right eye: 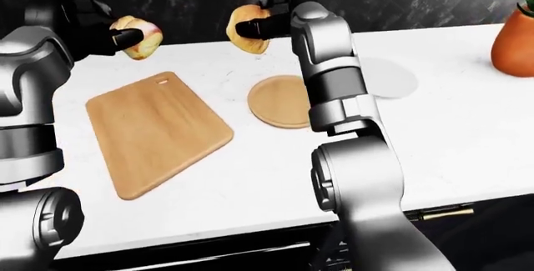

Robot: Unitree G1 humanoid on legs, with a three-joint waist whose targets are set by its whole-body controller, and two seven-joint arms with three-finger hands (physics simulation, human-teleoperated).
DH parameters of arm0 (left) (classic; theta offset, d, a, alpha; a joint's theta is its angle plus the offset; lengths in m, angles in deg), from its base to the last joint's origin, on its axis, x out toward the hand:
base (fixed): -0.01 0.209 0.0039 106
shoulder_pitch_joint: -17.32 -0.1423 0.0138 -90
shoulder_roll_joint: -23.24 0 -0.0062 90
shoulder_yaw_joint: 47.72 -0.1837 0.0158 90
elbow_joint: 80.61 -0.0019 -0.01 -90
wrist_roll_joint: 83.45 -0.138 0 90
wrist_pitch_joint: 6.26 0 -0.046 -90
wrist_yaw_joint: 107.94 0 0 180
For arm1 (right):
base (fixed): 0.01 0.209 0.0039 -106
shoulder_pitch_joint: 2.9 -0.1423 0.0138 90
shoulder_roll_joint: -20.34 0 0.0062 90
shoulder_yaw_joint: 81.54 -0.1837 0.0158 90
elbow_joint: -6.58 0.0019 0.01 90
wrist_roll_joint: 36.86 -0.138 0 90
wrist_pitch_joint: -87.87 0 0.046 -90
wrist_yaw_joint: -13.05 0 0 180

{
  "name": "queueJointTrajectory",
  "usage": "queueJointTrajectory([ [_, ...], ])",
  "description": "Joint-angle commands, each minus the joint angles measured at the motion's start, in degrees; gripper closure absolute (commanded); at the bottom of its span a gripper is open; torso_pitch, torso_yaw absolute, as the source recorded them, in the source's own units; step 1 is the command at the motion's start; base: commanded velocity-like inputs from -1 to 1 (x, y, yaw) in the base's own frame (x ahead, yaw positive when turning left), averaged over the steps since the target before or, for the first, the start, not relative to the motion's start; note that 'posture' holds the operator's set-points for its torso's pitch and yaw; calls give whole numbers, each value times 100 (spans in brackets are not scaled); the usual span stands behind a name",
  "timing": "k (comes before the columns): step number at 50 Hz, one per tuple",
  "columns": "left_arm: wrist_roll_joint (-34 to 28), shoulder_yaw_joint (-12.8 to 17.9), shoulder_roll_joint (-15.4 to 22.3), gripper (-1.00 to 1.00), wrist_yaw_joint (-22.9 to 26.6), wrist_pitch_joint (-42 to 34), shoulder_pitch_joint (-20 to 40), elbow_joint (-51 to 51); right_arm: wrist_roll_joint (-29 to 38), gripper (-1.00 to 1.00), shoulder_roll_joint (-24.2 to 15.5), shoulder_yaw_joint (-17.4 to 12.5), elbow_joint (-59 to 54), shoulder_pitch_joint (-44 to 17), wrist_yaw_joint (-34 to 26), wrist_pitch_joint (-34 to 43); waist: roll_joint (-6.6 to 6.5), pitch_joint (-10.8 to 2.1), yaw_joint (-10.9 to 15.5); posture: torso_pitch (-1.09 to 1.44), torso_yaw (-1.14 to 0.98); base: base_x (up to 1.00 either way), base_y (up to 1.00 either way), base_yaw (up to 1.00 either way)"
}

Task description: Place all breads on the cutting board.

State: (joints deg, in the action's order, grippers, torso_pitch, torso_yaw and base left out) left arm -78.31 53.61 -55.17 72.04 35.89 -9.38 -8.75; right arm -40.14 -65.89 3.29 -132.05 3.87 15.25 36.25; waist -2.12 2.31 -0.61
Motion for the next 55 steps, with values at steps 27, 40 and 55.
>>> queueJointTrajectory([
  [27, 4, 43, 82, 90, -4, 161, 284, 237, -52, 100, -34, -29, 263, -259, 48, -263, 13, -3, 15, 0, 0, 0, 29, 0],
  [40, -2, 22, 31, 93, 15, 197, 260, 235, -64, 100, 86, 53, 754, -153, -16, 24, -39, -11, 10, 0, 0, 0, 20, 0],
  [55, -15, -39, -81, 100, 42, -11, 371, 430, 397, 100, 29, 359, 3260, 668, -618, 1822, 146, -88, 100, 0, 0, 0, 0, 0],
])
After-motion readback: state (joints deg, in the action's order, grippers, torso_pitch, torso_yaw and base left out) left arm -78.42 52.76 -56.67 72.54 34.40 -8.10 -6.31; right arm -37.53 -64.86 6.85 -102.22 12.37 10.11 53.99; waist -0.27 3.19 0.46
